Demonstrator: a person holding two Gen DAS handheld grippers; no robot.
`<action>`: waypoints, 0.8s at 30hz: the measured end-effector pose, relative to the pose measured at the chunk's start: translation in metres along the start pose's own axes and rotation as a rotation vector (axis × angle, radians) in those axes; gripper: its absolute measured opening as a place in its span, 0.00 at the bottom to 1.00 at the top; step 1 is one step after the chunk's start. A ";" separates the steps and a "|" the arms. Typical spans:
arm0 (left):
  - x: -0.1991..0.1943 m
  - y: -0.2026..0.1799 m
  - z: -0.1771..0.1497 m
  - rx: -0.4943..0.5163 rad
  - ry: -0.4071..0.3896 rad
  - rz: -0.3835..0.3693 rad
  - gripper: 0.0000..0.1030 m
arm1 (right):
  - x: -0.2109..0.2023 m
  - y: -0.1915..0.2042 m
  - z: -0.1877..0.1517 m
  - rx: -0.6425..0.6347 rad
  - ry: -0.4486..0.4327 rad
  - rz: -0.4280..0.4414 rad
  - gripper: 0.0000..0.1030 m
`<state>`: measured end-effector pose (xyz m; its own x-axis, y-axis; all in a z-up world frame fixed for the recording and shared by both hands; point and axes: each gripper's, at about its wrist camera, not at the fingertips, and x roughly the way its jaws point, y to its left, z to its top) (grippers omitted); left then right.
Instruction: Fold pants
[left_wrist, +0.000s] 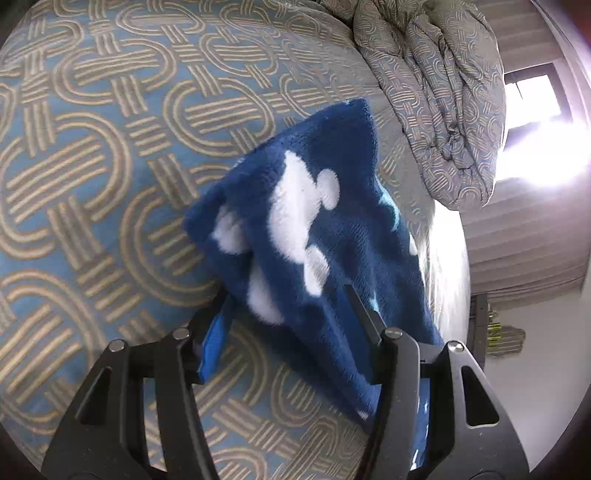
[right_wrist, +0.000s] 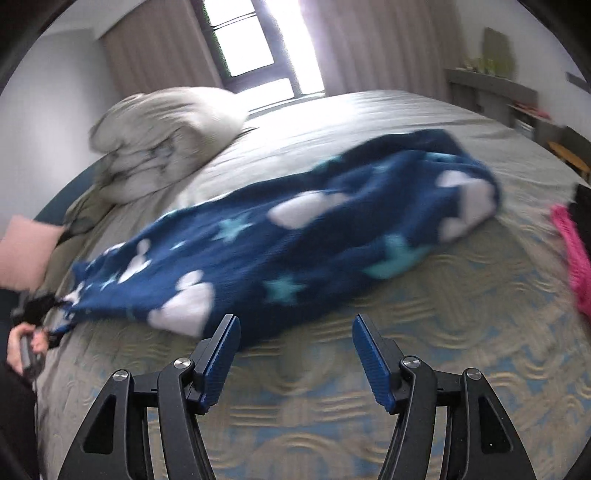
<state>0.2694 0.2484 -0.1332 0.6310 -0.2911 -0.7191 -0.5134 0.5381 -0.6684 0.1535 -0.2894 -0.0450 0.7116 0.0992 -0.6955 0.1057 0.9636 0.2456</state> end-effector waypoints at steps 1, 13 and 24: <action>0.002 0.000 0.001 0.000 -0.003 -0.006 0.57 | 0.003 0.009 -0.002 -0.023 0.005 0.013 0.63; 0.008 -0.003 0.010 0.036 -0.022 -0.043 0.59 | 0.001 -0.045 0.013 0.342 -0.045 0.110 0.68; 0.017 -0.013 0.015 0.061 -0.014 0.013 0.57 | 0.033 -0.220 0.039 0.913 -0.025 0.170 0.75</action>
<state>0.2950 0.2482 -0.1344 0.6324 -0.2730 -0.7249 -0.4857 0.5893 -0.6456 0.1810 -0.5080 -0.0962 0.7814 0.2056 -0.5892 0.4967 0.3667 0.7866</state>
